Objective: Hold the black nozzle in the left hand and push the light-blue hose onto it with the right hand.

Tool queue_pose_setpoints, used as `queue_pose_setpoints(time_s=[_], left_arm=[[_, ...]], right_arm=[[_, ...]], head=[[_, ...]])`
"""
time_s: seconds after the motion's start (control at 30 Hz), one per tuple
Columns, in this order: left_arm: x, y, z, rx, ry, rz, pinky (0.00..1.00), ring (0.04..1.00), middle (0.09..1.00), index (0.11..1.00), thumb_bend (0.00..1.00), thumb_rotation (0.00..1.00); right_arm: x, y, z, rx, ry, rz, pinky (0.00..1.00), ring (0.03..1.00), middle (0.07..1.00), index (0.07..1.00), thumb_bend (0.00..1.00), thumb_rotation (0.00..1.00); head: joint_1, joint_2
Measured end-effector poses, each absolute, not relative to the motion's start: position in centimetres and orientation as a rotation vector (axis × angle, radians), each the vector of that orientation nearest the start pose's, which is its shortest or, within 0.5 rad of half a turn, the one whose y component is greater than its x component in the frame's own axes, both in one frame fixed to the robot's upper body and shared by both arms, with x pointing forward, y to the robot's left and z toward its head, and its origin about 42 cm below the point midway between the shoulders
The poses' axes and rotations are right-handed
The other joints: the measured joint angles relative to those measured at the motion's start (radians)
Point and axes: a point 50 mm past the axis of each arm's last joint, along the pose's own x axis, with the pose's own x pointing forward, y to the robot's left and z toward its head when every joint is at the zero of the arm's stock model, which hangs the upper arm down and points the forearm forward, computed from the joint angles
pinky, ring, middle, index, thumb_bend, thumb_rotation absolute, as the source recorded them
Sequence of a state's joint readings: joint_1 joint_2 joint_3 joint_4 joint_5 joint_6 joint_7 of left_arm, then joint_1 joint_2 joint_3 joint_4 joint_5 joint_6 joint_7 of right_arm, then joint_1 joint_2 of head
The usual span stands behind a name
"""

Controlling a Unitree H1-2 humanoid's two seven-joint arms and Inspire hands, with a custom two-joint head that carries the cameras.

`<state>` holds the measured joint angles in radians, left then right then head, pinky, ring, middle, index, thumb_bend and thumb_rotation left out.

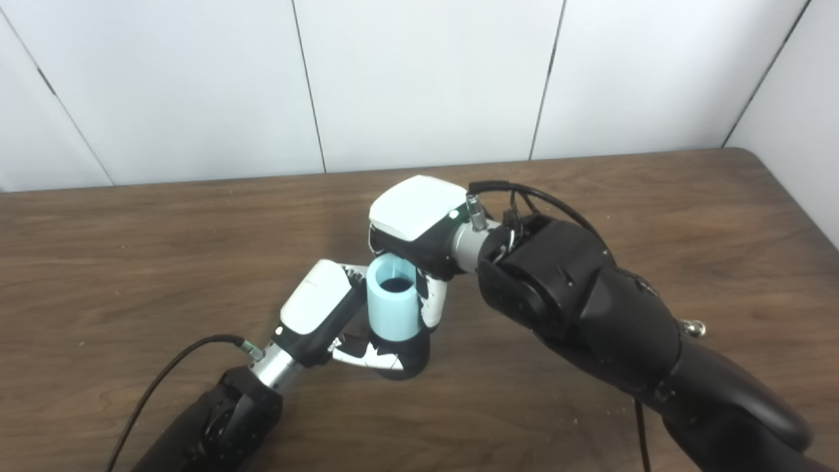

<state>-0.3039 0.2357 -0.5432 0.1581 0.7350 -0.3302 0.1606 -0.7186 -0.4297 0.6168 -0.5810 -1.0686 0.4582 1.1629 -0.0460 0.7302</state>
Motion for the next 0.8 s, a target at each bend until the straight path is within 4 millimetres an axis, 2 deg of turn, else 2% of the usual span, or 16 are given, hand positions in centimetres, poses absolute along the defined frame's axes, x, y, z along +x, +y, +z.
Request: queue_pose_setpoints(time_s=[0.5, 0.53, 0.57, 0.6, 0.63, 0.67, 0.7, 0.73, 0.77, 0.8], left_arm=[[33.0, 12.3, 13.2, 0.925, -0.649, -0.546, 0.37, 0.421, 0.393, 0.367, 0.62, 0.33], [33.0, 12.3, 13.2, 0.925, -0.649, -0.546, 0.37, 0.421, 0.393, 0.368, 0.62, 0.33], [33.0, 12.3, 13.2, 0.925, -0.649, -0.546, 0.37, 0.421, 0.393, 0.368, 0.62, 0.33], [33.0, 12.4, 13.2, 0.925, -0.649, -0.546, 0.37, 0.422, 0.393, 0.368, 0.62, 0.33], [33.0, 12.4, 13.2, 0.925, -0.649, -0.546, 0.38, 0.428, 0.395, 0.364, 0.62, 0.34], [33.0, 12.4, 13.2, 0.925, -0.65, -0.546, 0.39, 0.433, 0.4, 0.362, 0.63, 0.35], [33.0, 12.4, 13.3, 0.925, -0.651, -0.546, 0.39, 0.435, 0.402, 0.362, 0.63, 0.35], [32.9, 12.4, 13.3, 0.925, -0.652, -0.547, 0.39, 0.436, 0.406, 0.361, 0.64, 0.37], [32.9, 12.4, 13.3, 0.927, -0.652, -0.549, 0.4, 0.435, 0.415, 0.36, 0.67, 0.39], [32.9, 12.4, 13.2, 0.928, -0.652, -0.551, 0.43, 0.475, 0.461, 0.385, 0.7, 0.43]], right_arm=[[32.3, -13.1, 33.3, -1.652, -0.211, 0.706, 0.02, 0.11, 0.469, 0.492, 0.53, 0.0], [32.3, -13.2, 33.3, -1.624, -0.205, 0.693, 0.03, 0.124, 0.468, 0.694, 0.55, 0.0], [32.3, -13.4, 33.1, -1.587, -0.193, 0.685, 0.04, 0.132, 0.468, 0.798, 0.56, 0.0], [32.2, -13.6, 32.9, -1.545, -0.18, 0.672, 0.12, 0.242, 0.505, 0.908, 0.82, 0.17], [32.0, -13.7, 32.8, -1.51, -0.172, 0.658, 0.44, 0.594, 0.737, 0.953, 0.91, 0.3], [31.6, -13.9, 32.6, -1.484, -0.171, 0.641, 0.77, 0.834, 0.892, 0.981, 0.96, 0.39], [31.1, -14.0, 32.5, -1.472, -0.176, 0.625, 0.88, 0.915, 0.945, 0.991, 0.98, 0.42], [30.7, -14.2, 32.5, -1.463, -0.18, 0.614, 0.94, 0.957, 0.972, 0.996, 0.99, 0.44], [30.5, -14.3, 32.5, -1.463, -0.188, 0.609, 0.97, 0.978, 0.986, 0.998, 1.0, 0.46], [30.5, -14.5, 32.5, -1.459, -0.201, 0.608, 0.99, 0.991, 0.995, 1.0, 1.0, 0.48]], head=[[0.005, -0.002], [0.005, -0.002], [0.006, -0.003], [0.006, -0.003], [0.006, -0.003], [0.006, -0.003], [0.008, -0.003], [0.008, -0.005], [0.009, -0.005], [0.009, -0.005]])
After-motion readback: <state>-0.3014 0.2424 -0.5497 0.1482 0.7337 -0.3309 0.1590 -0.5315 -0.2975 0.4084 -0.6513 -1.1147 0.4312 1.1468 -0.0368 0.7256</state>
